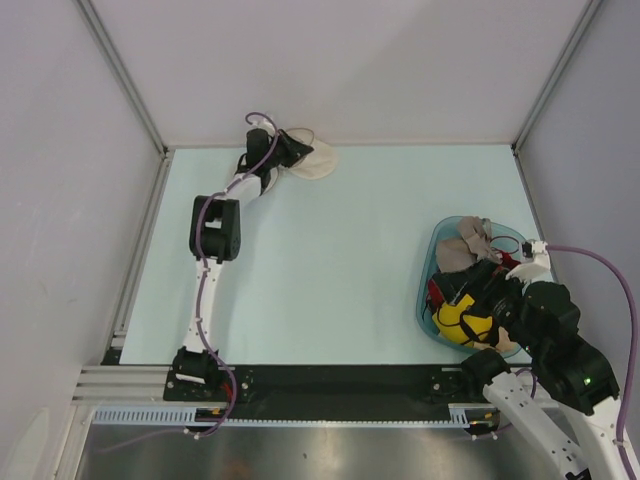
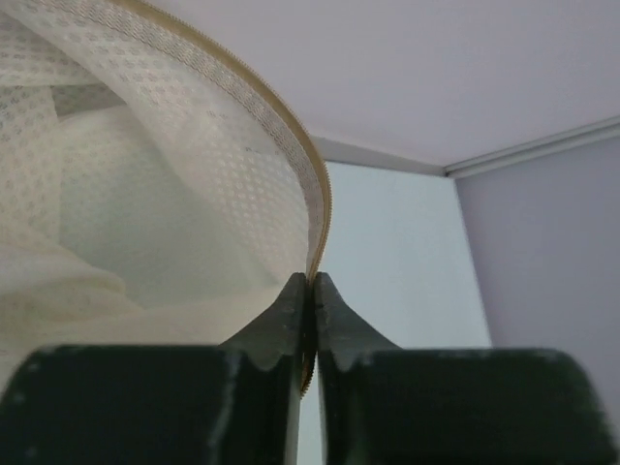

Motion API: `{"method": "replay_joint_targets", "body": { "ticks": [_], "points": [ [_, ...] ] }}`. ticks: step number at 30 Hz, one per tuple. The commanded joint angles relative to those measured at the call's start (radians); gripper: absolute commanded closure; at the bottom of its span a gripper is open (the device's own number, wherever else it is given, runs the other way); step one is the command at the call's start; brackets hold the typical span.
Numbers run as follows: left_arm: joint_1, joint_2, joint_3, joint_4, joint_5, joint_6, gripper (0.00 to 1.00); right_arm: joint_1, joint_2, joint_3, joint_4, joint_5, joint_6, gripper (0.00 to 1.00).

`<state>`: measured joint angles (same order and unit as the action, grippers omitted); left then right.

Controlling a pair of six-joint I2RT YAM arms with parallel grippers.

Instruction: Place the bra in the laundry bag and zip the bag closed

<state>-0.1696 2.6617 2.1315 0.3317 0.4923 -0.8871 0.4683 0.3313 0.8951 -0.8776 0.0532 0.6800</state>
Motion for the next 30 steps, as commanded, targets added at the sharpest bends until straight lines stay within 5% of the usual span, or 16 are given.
{"method": "replay_joint_targets", "body": {
  "ticks": [1, 13, 18, 25, 30],
  "points": [
    [-0.011, -0.078, -0.004, -0.134, -0.012, 0.054, 1.0, 0.001, 0.014, 0.022, 0.052, -0.044, 0.013, 0.0],
    [-0.036, -0.84, -0.803, -0.404, -0.222, 0.276, 1.0, 0.0, 0.083, -0.021, -0.032, 0.109, 0.003, 0.0],
    [-0.132, -1.123, -1.096, -0.505, -0.34, 0.32, 1.0, 0.001, 0.181, -0.025, -0.018, 0.09, -0.02, 0.0],
    [-0.33, -1.55, -1.475, -0.456, -0.443, 0.188, 1.0, 0.039, 0.345, 0.001, 0.092, 0.034, -0.03, 0.0],
    [-0.45, -1.721, -1.619, -0.468, -0.463, 0.132, 0.81, 0.256, 0.495, 0.024, 0.201, 0.185, -0.02, 0.0]
  ]
}}
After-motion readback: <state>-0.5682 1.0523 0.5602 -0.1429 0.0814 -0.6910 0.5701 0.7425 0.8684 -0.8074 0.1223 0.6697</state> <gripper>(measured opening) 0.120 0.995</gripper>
